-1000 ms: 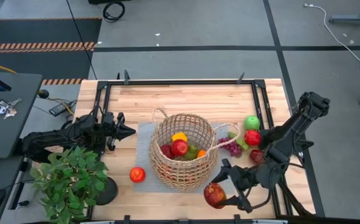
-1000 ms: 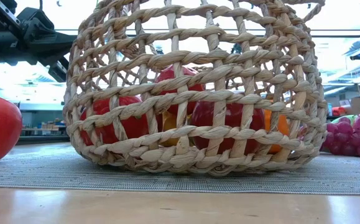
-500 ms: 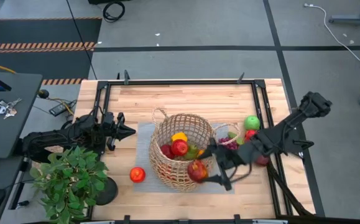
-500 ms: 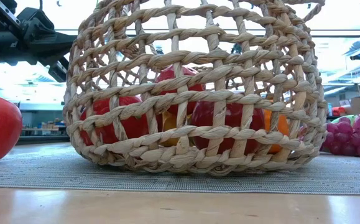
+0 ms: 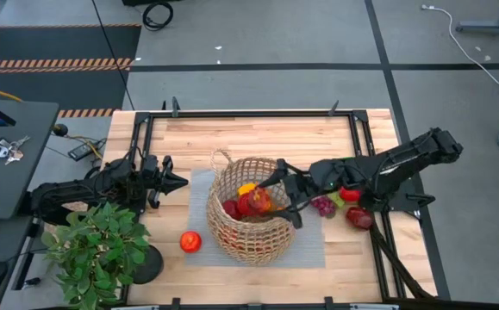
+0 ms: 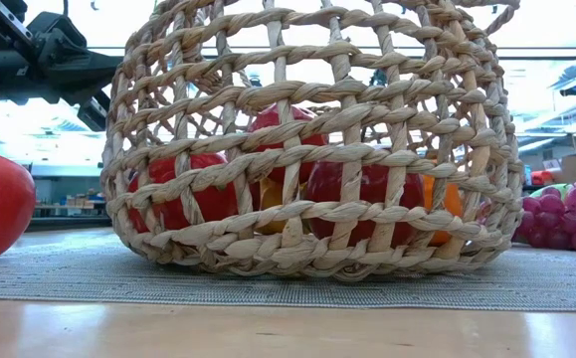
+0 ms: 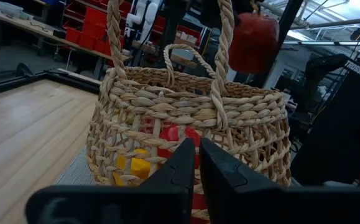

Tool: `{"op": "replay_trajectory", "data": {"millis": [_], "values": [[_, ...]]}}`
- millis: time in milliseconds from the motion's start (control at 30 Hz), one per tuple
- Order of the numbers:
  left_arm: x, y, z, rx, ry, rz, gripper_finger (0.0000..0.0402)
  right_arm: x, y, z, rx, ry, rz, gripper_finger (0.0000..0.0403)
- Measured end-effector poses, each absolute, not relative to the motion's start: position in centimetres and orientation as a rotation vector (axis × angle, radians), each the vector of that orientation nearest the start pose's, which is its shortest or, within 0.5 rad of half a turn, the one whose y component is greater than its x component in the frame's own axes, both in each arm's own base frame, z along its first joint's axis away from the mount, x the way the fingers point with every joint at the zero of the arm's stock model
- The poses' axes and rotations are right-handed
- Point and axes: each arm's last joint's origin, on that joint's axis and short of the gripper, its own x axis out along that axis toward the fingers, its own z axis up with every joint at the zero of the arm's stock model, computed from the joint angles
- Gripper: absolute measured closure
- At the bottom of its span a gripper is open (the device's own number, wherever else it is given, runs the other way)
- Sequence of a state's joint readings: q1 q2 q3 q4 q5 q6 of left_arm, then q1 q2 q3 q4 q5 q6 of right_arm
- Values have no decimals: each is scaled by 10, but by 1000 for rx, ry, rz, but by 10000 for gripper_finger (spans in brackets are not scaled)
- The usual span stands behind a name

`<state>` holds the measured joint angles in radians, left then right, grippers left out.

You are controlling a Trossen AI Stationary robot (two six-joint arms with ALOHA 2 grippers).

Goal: Build produce basket
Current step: Put the red apple into the brown basket

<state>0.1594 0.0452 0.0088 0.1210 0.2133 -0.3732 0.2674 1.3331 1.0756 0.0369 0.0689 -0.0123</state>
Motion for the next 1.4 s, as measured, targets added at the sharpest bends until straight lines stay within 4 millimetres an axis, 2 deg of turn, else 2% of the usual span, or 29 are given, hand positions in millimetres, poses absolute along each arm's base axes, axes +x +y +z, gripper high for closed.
{"op": "replay_trajectory", "data": {"millis": [200,333,467,733,833,1033,1400], "values": [[99,10,174,-358,-72,-69,366,298,61,335,-134,211,172,55],[99,10,175,-358,-72,-69,368,299,54,335,-269,200,150,55],[99,10,174,-358,-72,-69,373,300,46,336,-463,206,68,55],[99,10,175,-358,-72,-69,367,300,38,340,-968,253,-107,55],[99,10,175,-358,-72,-69,366,300,36,340,-1081,297,-155,55],[99,10,175,-357,-72,-69,372,300,36,340,-1115,304,-155,55],[99,10,175,-358,-72,-69,366,300,34,335,-982,305,-100,55]]}}
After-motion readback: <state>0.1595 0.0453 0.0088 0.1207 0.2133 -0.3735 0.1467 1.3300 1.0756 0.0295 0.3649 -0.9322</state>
